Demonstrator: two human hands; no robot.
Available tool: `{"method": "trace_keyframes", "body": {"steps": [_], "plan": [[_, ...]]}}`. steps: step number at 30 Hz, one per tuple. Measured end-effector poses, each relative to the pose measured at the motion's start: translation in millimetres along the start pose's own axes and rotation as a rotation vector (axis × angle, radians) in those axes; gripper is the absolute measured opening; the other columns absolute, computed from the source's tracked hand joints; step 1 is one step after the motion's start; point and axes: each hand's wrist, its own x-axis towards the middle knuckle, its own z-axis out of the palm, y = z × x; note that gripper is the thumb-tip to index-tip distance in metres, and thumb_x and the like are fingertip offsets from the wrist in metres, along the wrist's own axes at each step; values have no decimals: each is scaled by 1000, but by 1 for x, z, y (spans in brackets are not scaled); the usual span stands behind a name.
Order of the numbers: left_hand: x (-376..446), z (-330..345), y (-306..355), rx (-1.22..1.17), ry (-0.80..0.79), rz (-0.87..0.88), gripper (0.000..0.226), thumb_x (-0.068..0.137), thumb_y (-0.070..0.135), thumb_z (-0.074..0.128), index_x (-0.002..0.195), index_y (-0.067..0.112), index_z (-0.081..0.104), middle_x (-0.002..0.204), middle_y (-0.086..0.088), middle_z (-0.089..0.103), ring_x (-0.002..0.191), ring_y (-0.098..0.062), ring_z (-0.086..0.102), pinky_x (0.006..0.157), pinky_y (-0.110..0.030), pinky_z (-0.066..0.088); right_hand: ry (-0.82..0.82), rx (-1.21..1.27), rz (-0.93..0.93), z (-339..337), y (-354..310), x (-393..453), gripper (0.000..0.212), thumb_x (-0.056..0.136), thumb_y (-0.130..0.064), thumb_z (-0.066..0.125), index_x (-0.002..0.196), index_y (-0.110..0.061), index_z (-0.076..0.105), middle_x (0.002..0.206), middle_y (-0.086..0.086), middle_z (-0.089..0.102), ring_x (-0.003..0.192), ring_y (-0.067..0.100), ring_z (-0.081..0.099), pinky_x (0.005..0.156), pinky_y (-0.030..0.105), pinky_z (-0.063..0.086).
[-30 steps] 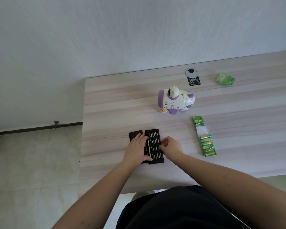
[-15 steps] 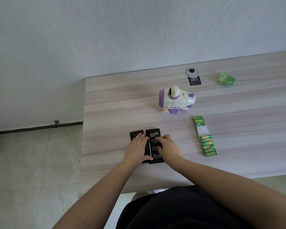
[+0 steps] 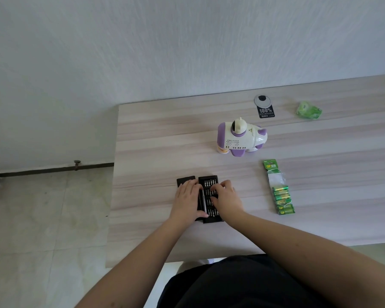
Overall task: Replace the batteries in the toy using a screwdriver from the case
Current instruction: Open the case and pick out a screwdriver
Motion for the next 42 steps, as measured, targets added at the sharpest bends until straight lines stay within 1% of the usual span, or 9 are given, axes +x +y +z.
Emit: {"method": "trace_keyframes", "body": {"steps": [2,4,9,12,16,20,23,32,42], "plan": [[-4,-1,3,47,44,-2,92,65,53,79,139,17,39,152,0,29,142,-21,22,118,-35,8,28,8,7,1,-2,3,24,94,-22,56,118,-18,58,123,4,41,112,24,45,82,33,47],[-5,-2,6,39,49,-25,91,66,53,79,140,19,39,149,1,31,139,-21,27,112,-34,17,40,17,16,1,-3,6,24,94,-23,57,116,-16,60,124,4,42,112,24,44,84,33,46],[-7,-4,9,-9,13,-82,86,67,53,78,137,23,37,135,5,40,121,-20,40,98,-32,31,60,71,50,3,-5,8,20,93,-24,59,111,-15,63,122,2,43,110,21,46,76,30,44],[-8,-3,9,-71,10,-96,85,68,49,80,137,23,38,129,3,45,114,-20,44,95,-33,36,68,99,59,3,-4,10,19,92,-27,61,108,-16,64,120,0,44,107,19,47,72,27,43],[-8,-2,9,-150,-1,-94,84,68,42,82,136,21,38,127,3,49,106,-21,47,92,-34,38,73,112,74,4,-3,11,17,91,-28,63,104,-17,65,119,-1,45,104,18,48,74,31,47],[-8,-1,10,-224,-24,-96,85,68,35,84,136,19,37,130,1,50,109,-23,51,94,-39,42,69,131,74,3,-2,12,15,90,-27,64,102,-18,66,118,-2,45,103,18,49,75,32,48],[-8,-1,10,-287,-43,-96,86,67,30,86,136,17,36,132,-2,50,113,-25,53,93,-43,45,73,138,73,4,-1,12,16,90,-28,64,102,-18,66,117,-3,45,102,17,49,71,29,45],[-8,-4,10,-335,-51,-107,85,65,25,87,133,15,38,128,-3,52,111,-24,54,89,-41,47,79,202,91,6,2,12,14,87,-28,67,99,-19,68,115,-4,47,99,17,53,69,25,38],[-8,-3,11,-338,-56,-109,83,66,24,87,133,17,38,130,-1,52,114,-22,55,91,-40,48,90,241,85,7,9,10,13,85,-28,71,94,-19,69,112,-5,47,91,13,51,68,25,39]]}}
